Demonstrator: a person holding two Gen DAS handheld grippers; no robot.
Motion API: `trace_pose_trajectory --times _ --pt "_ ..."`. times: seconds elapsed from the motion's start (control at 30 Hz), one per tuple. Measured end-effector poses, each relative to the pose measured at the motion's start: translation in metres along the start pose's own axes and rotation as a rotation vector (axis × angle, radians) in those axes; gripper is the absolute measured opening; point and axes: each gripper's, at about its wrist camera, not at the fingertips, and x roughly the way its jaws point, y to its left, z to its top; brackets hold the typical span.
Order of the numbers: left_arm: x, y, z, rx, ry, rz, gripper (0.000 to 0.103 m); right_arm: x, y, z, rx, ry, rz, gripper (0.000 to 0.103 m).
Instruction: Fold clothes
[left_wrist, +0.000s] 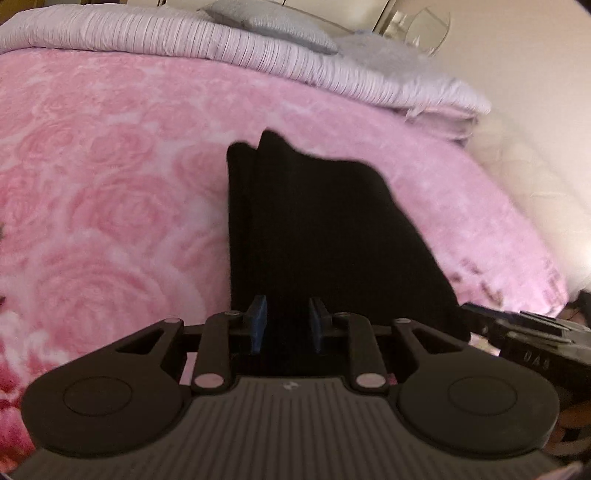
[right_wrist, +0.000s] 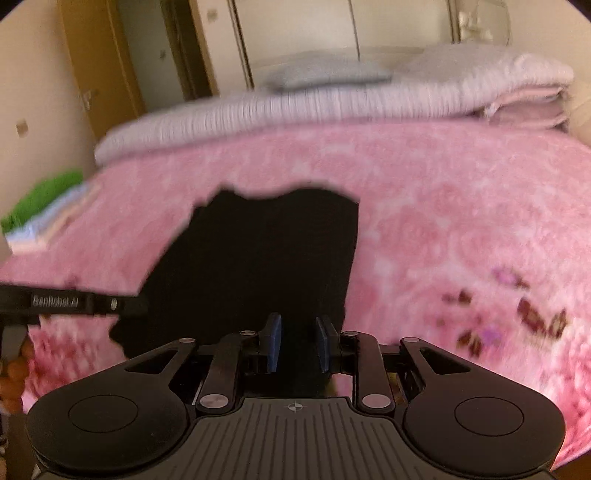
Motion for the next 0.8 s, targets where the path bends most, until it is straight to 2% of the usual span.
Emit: trace_pose_trajectory --times 0.07,0.23,0.27,0.33,0.43,0.6,0.67,0.8 --pt "0.0 -0.008 0.001 0.011 0.012 0.041 0.018 0.011 0.0 -0.003 -0.02 0.012 -0.017 0.025" --pt "-0.009 -0.029 -0.001 0.04 0.037 0.138 0.02 -0.004 -0.004 0.004 0.056 0.039 -0.009 0.026" --pt "-0.015 -0.034 -0.004 0.049 0.038 0.156 0.024 -0.008 -0.003 0.002 0.064 0.046 -0.019 0.027" --pt "-0.022 -0.042 -0.012 0.056 0.048 0.178 0.028 -0.015 -0.002 -0.001 0.081 0.061 -0.037 0.038" --pt "-0.032 -0.052 -0.024 0.058 0.069 0.196 0.029 -0.023 -0.001 -0.008 0.108 0.087 -0.06 0.047" --pt "-0.046 -0.064 -0.039 0.078 0.08 0.241 0.031 -0.034 -0.001 -0.014 0.147 0.112 -0.095 0.049" --pt "-0.052 -0.068 -0.042 0.091 0.071 0.265 0.035 -0.039 -0.001 -0.015 0.151 0.12 -0.111 0.049" --pt "-0.065 -0.078 -0.045 0.115 0.052 0.306 0.035 -0.049 0.002 -0.02 0.152 0.132 -0.118 0.049"
